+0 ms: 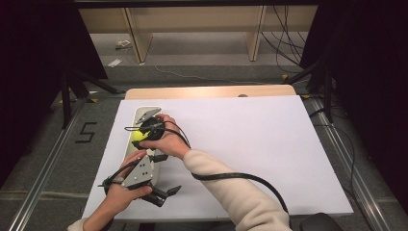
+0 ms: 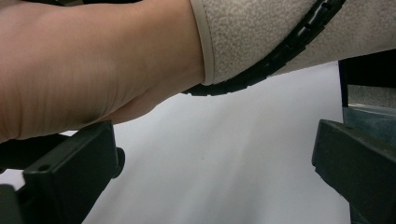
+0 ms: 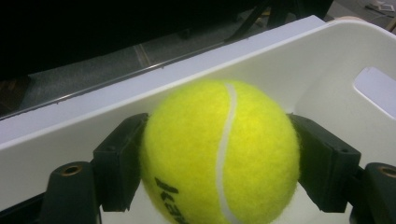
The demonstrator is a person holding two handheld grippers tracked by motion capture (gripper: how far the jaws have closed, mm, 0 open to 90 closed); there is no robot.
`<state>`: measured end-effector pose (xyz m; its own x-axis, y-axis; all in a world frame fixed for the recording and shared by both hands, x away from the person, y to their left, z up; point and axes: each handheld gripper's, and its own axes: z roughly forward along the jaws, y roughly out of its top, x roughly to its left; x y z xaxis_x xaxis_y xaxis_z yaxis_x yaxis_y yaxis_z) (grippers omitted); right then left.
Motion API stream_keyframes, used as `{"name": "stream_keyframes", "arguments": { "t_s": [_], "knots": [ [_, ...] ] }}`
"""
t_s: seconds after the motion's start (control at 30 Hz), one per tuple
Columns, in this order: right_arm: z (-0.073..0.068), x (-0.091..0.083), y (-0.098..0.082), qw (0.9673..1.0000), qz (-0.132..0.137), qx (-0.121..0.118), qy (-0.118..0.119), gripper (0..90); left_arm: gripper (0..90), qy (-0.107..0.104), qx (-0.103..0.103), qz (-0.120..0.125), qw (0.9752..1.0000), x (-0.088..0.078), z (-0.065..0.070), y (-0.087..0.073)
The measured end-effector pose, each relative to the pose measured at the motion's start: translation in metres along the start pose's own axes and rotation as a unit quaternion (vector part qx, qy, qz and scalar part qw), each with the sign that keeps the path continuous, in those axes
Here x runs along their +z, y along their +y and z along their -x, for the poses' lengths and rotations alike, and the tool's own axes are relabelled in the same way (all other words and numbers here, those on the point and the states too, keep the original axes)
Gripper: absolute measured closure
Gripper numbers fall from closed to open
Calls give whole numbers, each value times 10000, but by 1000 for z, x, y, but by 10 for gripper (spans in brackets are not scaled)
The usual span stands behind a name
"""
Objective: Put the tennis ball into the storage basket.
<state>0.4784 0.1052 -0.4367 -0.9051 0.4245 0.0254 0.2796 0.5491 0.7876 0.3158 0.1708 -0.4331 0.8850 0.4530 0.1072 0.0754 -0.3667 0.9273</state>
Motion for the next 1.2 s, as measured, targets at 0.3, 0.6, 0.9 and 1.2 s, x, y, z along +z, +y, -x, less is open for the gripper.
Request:
{"name": "stream_keyframes", "arguments": {
  "t_s": [0.3,0.6,0.9,1.2],
  "knots": [
    [-1,-1,2,9999,126,-6,-27,192,0,-3,-6,-1,10000,0,0,0],
    [3,-11,6,9997,217,-7,-88,159,0,-14,-8,-7,10000,0,0,0],
    [9,-27,3,9994,311,32,-157,158,0,-19,-5,-21,10000,1,0,0],
    [18,-46,-4,9990,360,76,-248,159,0,-14,-10,-18,10000,0,0,-1]
  ]
}}
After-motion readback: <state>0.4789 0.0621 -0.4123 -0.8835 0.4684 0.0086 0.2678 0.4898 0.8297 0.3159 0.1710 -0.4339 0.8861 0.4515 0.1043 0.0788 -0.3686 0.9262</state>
